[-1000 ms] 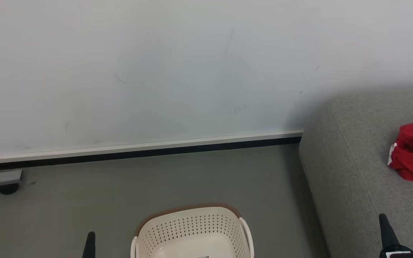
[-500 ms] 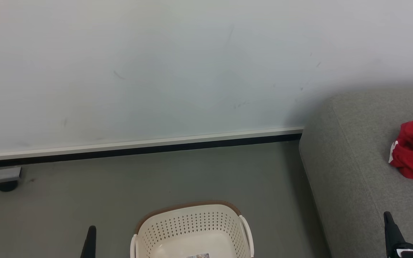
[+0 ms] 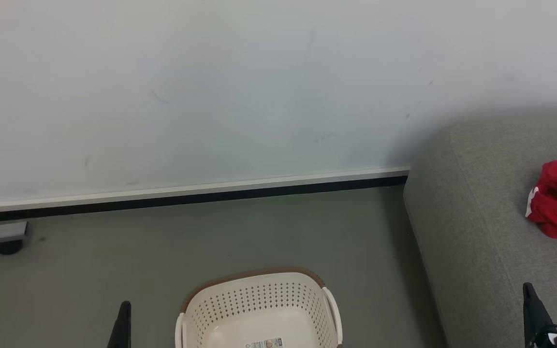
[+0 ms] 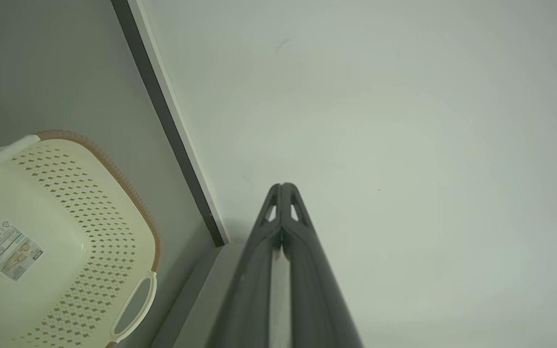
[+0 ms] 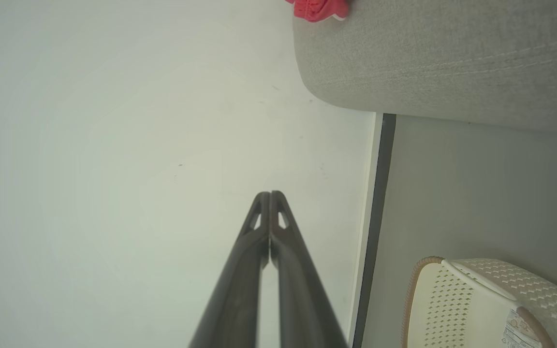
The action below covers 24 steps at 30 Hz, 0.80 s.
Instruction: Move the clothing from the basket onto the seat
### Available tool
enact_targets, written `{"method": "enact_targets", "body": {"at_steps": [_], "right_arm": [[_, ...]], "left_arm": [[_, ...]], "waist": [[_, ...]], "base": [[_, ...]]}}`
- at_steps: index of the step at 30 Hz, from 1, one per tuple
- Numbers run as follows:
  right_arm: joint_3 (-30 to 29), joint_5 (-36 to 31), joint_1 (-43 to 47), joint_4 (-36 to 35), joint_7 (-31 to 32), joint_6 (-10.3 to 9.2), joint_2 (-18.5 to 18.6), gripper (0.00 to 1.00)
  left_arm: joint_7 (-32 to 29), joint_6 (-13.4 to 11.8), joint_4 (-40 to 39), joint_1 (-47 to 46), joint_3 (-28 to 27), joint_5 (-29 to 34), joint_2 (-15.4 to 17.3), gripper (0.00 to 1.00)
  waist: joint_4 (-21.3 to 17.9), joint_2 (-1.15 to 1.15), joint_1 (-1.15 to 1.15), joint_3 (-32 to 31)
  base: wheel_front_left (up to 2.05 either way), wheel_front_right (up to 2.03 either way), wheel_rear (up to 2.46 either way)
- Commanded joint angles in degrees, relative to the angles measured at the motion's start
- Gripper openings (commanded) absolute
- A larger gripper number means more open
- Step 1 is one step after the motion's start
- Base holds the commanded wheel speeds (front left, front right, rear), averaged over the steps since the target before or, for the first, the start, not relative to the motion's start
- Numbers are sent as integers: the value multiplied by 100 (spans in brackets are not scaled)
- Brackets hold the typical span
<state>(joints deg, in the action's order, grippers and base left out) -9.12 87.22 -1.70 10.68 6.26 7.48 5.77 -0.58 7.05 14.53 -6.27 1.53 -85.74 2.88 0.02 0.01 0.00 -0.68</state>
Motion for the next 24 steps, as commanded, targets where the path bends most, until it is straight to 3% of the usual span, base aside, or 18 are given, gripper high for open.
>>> {"method": "enact_targets", "body": {"at_steps": [1, 17, 24], "right_arm": [[-39, 113, -32, -1, 39, 2, -23, 0], [-304, 711, -102, 43, 268, 2, -120, 0], [-333, 704, -93, 48, 286, 2, -138, 0]], "left_arm": [[-31, 36, 19, -104, -1, -93, 3, 0], [-159, 52, 162, -231, 17, -760, 0, 0], [-170, 50, 162, -246, 17, -763, 0, 0]], "waist": [[0, -1, 0, 5], [-4, -1, 0, 86], [-4, -1, 0, 92]], "base": [[0, 0, 0], [0, 0, 0], [0, 0, 0]]}}
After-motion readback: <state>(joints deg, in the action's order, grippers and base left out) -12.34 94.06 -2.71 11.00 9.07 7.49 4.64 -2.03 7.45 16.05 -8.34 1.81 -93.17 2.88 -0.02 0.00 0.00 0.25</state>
